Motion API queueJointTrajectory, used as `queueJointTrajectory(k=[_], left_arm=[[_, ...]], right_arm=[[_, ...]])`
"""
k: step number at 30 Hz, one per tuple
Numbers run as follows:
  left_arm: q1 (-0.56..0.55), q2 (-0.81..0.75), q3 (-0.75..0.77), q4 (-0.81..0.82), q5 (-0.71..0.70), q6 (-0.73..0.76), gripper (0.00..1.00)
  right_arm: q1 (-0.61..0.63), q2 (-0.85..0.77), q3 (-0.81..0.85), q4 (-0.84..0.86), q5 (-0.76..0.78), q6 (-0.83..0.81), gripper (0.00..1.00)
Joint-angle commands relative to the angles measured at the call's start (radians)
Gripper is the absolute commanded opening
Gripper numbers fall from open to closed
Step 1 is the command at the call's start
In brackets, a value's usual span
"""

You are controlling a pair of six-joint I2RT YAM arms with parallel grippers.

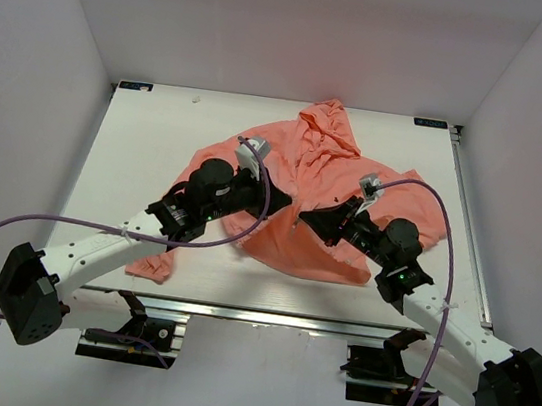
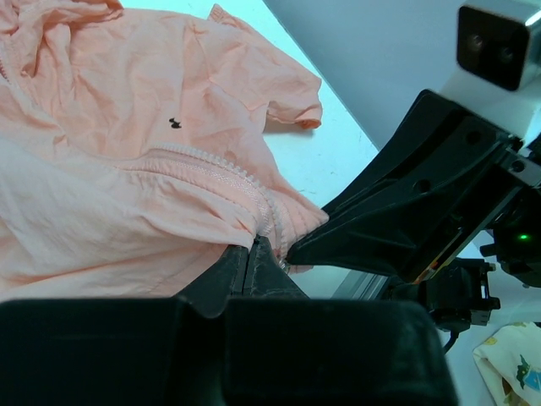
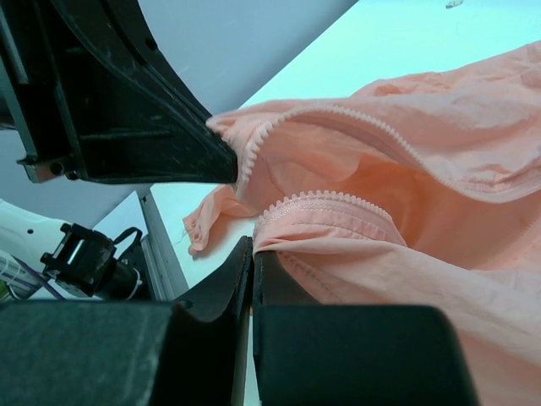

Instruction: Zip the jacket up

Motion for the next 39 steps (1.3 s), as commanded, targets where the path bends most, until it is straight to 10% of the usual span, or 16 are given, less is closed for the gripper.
queueJointTrajectory(k=[1, 39], left_arm=[[-0.004, -0.033, -0.012, 0.015, 0.005, -0.005, 0.00], [-0.003, 0.006, -0.048, 0.107, 0.074, -0.094, 0.00]], right_arm=[[-0.003, -0.021, 0.031, 0.083, 0.023, 0.004, 0.00], [-0.003, 0.008, 0.011, 0.169, 0.112, 0.105, 0.00]])
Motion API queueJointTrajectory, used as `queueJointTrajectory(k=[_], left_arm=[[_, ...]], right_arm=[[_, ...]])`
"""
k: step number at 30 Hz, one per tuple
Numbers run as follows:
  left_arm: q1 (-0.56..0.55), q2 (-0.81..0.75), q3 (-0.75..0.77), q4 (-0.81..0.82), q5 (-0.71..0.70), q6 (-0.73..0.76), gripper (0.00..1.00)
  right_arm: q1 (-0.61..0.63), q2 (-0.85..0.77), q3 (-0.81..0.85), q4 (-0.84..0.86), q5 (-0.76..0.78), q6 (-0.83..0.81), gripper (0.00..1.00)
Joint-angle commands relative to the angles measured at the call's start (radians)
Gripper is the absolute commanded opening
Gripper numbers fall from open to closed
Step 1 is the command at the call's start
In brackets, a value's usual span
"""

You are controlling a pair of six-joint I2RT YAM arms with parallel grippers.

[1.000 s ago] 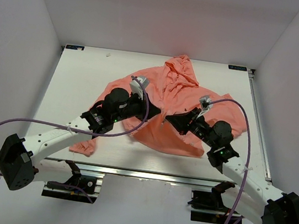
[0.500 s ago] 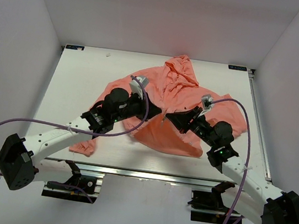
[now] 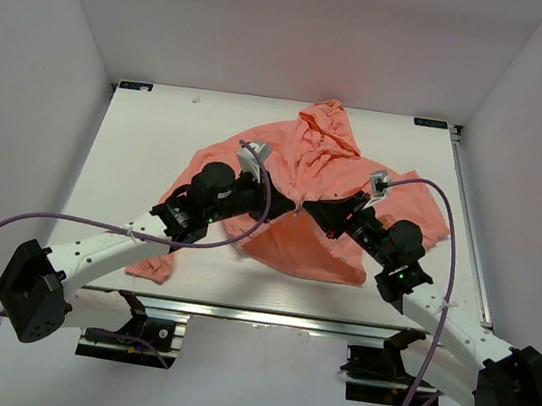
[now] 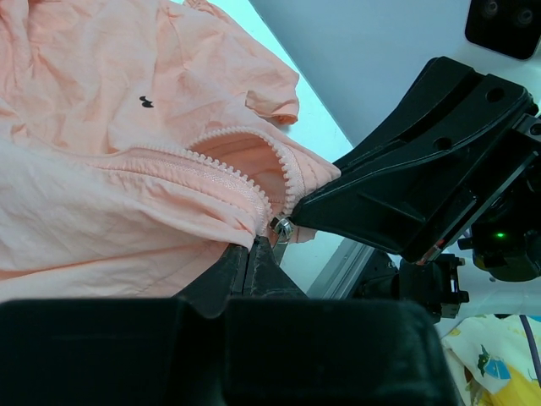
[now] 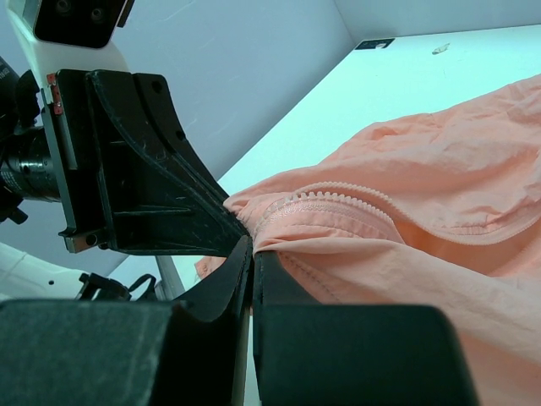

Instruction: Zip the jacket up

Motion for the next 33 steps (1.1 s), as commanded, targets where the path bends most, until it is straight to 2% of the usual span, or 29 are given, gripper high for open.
queueJointTrajectory(k=[1, 14, 33], left_arm=[[-0.004, -0.015, -0.008, 0.046, 0.026, -0.012, 0.00], [-0.003, -0.051, -0.025, 0.063, -0.039, -0.028, 0.00], [-0.004, -0.020, -0.030, 0.122, 0.021, -0.048, 0.00]], right_arm=[[-0.003, -0.002, 0.010, 0.053, 0.032, 0.010, 0.00], [-0.003, -0.061, -0.039, 0.027, 0.037, 0.015, 0.00], [-0.003, -0.033, -0.065, 0.154, 0.001, 0.062, 0.00]])
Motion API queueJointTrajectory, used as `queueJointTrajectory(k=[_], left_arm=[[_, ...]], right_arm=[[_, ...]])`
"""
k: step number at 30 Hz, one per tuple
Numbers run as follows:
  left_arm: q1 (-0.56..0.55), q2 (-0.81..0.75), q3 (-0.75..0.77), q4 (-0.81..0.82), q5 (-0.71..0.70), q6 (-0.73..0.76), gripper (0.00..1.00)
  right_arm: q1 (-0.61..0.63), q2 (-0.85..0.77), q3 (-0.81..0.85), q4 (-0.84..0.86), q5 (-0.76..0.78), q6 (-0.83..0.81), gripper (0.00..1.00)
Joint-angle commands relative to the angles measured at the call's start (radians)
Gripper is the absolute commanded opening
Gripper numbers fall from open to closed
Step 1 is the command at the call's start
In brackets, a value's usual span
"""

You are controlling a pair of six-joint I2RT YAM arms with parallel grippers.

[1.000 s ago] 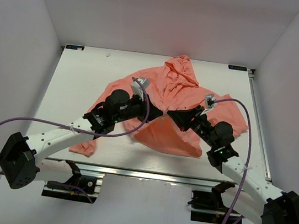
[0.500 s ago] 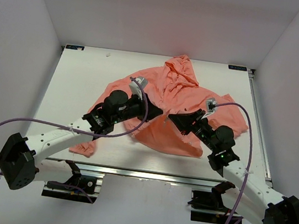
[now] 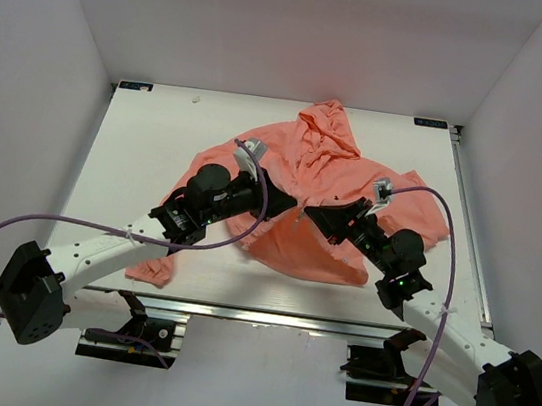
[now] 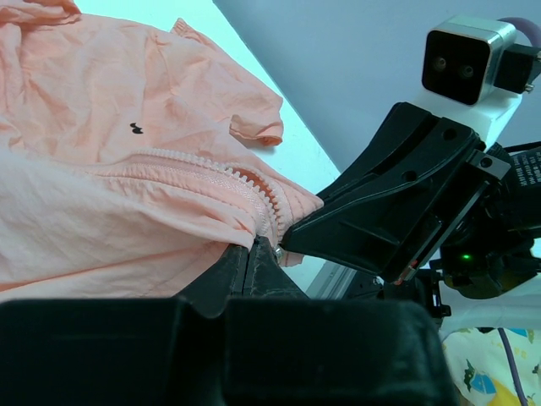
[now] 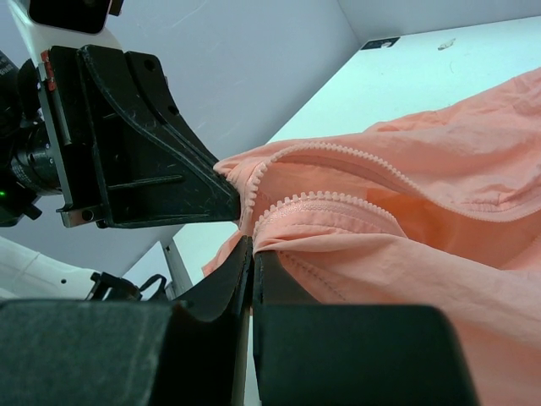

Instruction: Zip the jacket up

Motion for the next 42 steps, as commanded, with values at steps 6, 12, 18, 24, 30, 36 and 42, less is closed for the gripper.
queueJointTrajectory(k=[6, 12, 18, 24, 30, 36, 42], left_arm=[[-0.003, -0.006, -0.006, 0.042, 0.036, -0.012, 0.00], [-0.003, -0.007, -0.006, 0.037, 0.031, -0.009, 0.00], [-0.004, -0.001, -0.005, 0.040, 0.039, -0.012, 0.00], [-0.004, -0.003, -0.005, 0.047, 0.038, -0.014, 0.00], [-0.004, -0.001, 0.000, 0.042, 0.039, -0.012, 0.00], [-0.003, 0.005, 0.000, 0.045, 0.050, -0.015, 0.00], [-0.004, 0.005, 0.000, 0.054, 0.061, -0.017, 0.00]], right_arm=[[-0.003, -0.001, -0.001, 0.124, 0.003, 0.016, 0.00], [-0.003, -0.011, -0.006, 0.123, 0.008, 0.015, 0.00], [-0.003, -0.003, -0.002, 0.126, 0.011, 0.024, 0.00], [-0.003, -0.018, -0.004, 0.095, 0.000, 0.023, 0.00], [-0.003, -0.052, -0.007, 0.043, 0.014, 0.009, 0.00], [-0.003, -0.040, -0.004, 0.041, 0.000, 0.015, 0.00], [-0.003, -0.037, -0.006, 0.045, 0.012, 0.027, 0.00]])
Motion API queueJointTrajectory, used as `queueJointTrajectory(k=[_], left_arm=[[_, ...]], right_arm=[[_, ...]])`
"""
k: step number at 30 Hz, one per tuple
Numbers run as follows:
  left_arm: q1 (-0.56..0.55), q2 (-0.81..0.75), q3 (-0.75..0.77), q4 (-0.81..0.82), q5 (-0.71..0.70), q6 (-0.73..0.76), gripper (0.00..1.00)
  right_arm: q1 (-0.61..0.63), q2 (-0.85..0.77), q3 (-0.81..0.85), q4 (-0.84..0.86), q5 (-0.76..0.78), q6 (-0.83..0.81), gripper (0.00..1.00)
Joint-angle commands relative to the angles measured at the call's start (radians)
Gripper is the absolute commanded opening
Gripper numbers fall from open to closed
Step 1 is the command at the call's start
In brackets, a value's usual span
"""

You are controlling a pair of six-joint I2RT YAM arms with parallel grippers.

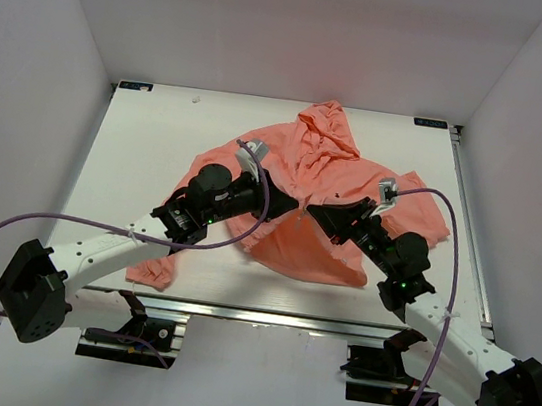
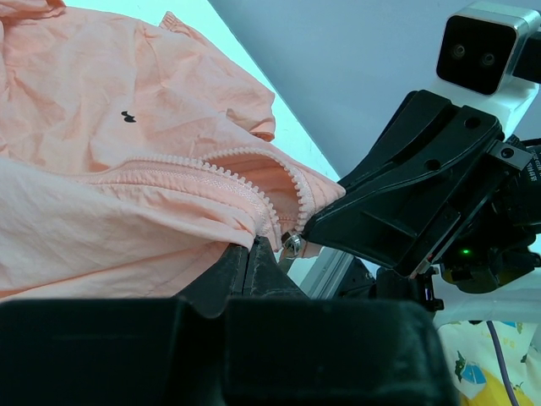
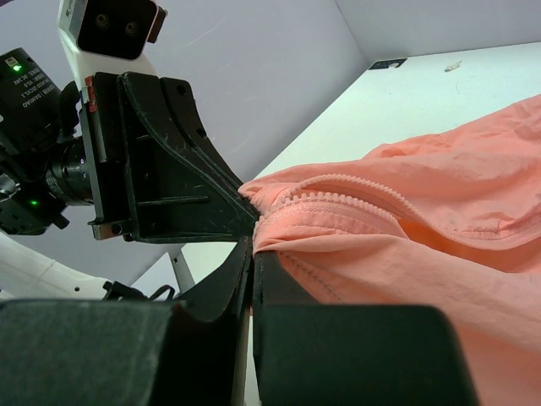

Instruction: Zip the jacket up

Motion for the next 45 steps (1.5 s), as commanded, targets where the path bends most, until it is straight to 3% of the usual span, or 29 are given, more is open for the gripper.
queueJointTrajectory(k=[1, 14, 20, 26, 33, 38, 45], left_arm=[[-0.004, -0.010, 0.000, 0.038, 0.030, -0.006, 0.00], [-0.004, -0.011, -0.016, 0.073, 0.050, -0.024, 0.00], [-0.004, -0.015, -0.022, 0.065, 0.028, -0.029, 0.00], [-0.004, -0.030, -0.002, 0.036, -0.097, -0.014, 0.00], [-0.004, -0.015, 0.114, -0.007, -0.282, 0.069, 0.00], [-0.003, -0.004, 0.164, 0.013, -0.314, 0.111, 0.00], [-0.003, 0.015, 0.181, 0.058, -0.286, 0.161, 0.00]], right_arm=[[-0.003, 0.000, -0.006, 0.029, 0.016, 0.009, 0.00], [-0.003, 0.020, -0.036, 0.078, 0.076, 0.046, 0.00], [-0.003, 0.006, -0.081, 0.196, 0.077, 0.042, 0.00], [-0.003, 0.008, 0.023, 0.128, 0.068, -0.096, 0.00], [-0.003, 0.052, 0.227, 0.058, 0.241, -0.314, 0.00], [-0.005, 0.093, 0.286, 0.111, 0.200, -0.406, 0.00], [-0.003, 0.078, 0.264, 0.100, 0.085, -0.391, 0.00]])
